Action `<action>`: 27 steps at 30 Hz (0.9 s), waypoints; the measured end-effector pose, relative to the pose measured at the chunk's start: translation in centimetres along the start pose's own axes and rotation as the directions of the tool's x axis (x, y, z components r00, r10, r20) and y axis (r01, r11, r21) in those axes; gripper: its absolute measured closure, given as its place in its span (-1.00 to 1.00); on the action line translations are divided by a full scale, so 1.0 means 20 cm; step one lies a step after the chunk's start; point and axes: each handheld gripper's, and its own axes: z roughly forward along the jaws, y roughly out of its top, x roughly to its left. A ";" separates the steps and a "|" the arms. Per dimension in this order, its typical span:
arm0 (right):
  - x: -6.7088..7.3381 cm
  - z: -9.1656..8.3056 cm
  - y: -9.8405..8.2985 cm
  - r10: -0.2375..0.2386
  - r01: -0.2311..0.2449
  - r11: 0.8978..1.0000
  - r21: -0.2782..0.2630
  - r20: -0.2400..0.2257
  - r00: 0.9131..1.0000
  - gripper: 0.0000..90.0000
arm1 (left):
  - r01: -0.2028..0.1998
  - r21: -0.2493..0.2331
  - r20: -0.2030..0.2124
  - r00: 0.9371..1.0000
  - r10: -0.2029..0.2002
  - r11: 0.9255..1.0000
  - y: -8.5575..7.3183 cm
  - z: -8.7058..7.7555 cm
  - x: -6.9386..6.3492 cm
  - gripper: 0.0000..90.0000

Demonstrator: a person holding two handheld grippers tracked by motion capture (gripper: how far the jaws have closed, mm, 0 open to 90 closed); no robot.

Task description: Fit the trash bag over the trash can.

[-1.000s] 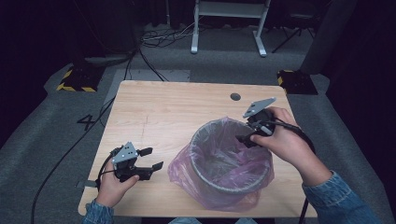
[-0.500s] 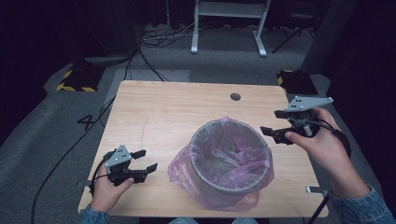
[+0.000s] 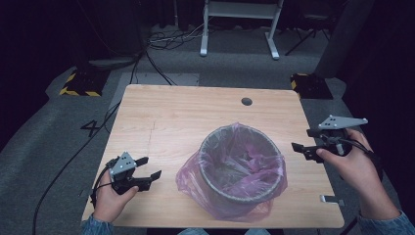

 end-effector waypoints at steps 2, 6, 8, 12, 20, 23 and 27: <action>-0.01 0.01 -0.04 0.014 -0.014 1.000 0.012 0.005 1.000 -0.46 | 0.003 0.004 -0.005 1.000 -0.003 1.000 0.00 0.00 0.00 -0.38; -0.05 0.03 -0.14 0.041 -0.042 0.999 0.032 0.024 0.999 -0.47 | 0.000 0.013 -0.019 1.000 0.000 1.000 0.00 -0.01 0.01 -0.38; -0.06 0.04 -0.16 0.044 -0.046 0.998 0.039 0.027 0.999 -0.48 | 0.002 0.018 -0.025 1.000 -0.002 1.000 -0.01 -0.02 0.01 -0.38; -0.08 0.07 -0.24 0.062 -0.064 0.996 0.060 0.032 0.998 -0.49 | -0.005 0.030 -0.039 0.999 0.006 1.000 -0.01 -0.03 0.02 -0.38; -0.12 0.13 -0.42 0.102 -0.105 0.990 0.094 0.036 0.994 -0.50 | -0.002 0.070 -0.065 0.998 0.007 0.998 -0.04 -0.04 0.04 -0.39; -0.13 0.15 -0.47 0.117 -0.120 0.987 0.102 0.038 0.992 -0.51 | 0.004 0.075 -0.068 0.998 0.001 0.997 -0.05 -0.04 0.05 -0.39; -0.14 0.17 -0.55 0.138 -0.141 0.985 0.103 0.040 0.990 -0.52 | 0.005 0.083 -0.076 0.997 0.001 0.997 -0.06 -0.04 0.06 -0.39</action>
